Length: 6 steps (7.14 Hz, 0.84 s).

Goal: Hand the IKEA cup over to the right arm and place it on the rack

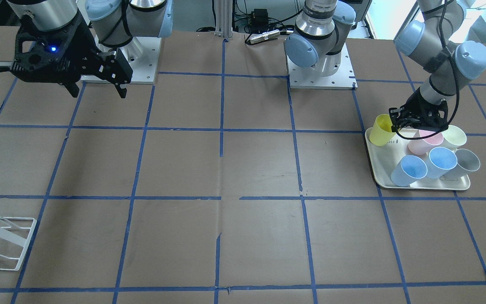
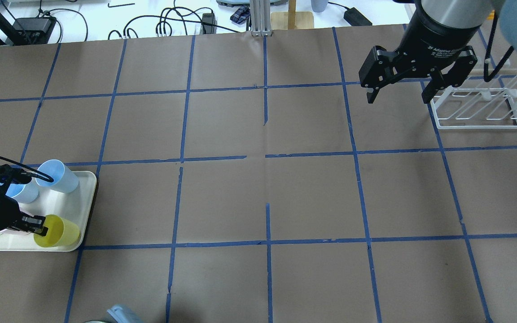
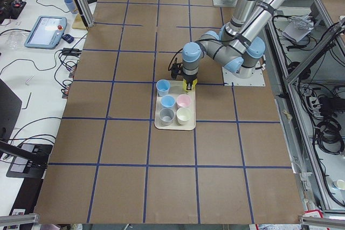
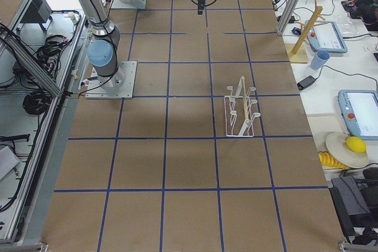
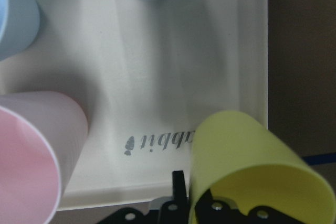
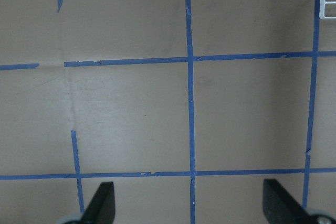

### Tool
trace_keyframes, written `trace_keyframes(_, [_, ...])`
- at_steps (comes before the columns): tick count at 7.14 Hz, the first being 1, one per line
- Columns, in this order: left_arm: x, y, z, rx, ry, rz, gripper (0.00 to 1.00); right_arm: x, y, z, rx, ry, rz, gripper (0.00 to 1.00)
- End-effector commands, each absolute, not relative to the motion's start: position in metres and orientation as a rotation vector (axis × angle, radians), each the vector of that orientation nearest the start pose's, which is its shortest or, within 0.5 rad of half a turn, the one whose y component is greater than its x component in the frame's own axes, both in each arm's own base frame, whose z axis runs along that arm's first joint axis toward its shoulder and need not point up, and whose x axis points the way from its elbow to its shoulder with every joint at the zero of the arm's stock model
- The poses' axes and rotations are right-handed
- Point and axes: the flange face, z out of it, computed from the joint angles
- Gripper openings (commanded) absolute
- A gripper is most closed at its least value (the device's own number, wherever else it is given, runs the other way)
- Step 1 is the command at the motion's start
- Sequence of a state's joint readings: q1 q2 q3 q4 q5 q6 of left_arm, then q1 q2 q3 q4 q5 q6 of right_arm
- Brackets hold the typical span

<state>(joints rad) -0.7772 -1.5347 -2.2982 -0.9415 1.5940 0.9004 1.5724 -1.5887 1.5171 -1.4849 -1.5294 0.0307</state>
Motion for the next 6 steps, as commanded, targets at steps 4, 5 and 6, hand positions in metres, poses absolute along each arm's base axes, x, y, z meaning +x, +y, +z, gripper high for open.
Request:
trace_keyframes(4, [0.154,-0.406,0.354,0.278,3.372,0.003,0.00,0.138,-0.481,0.515,0.046,3.102,0.022,1.00])
trace_keyframes(5, [0.126,-0.416,0.382,0.285,3.470,-0.013,0.00,0.137,-0.482,0.515,0.050,3.100,0.025,1.00])
trace_keyframes(6, [0.092,-0.421,0.396,0.236,3.597,-0.016,0.00,0.138,-0.483,0.516,0.050,3.091,0.018,1.00])
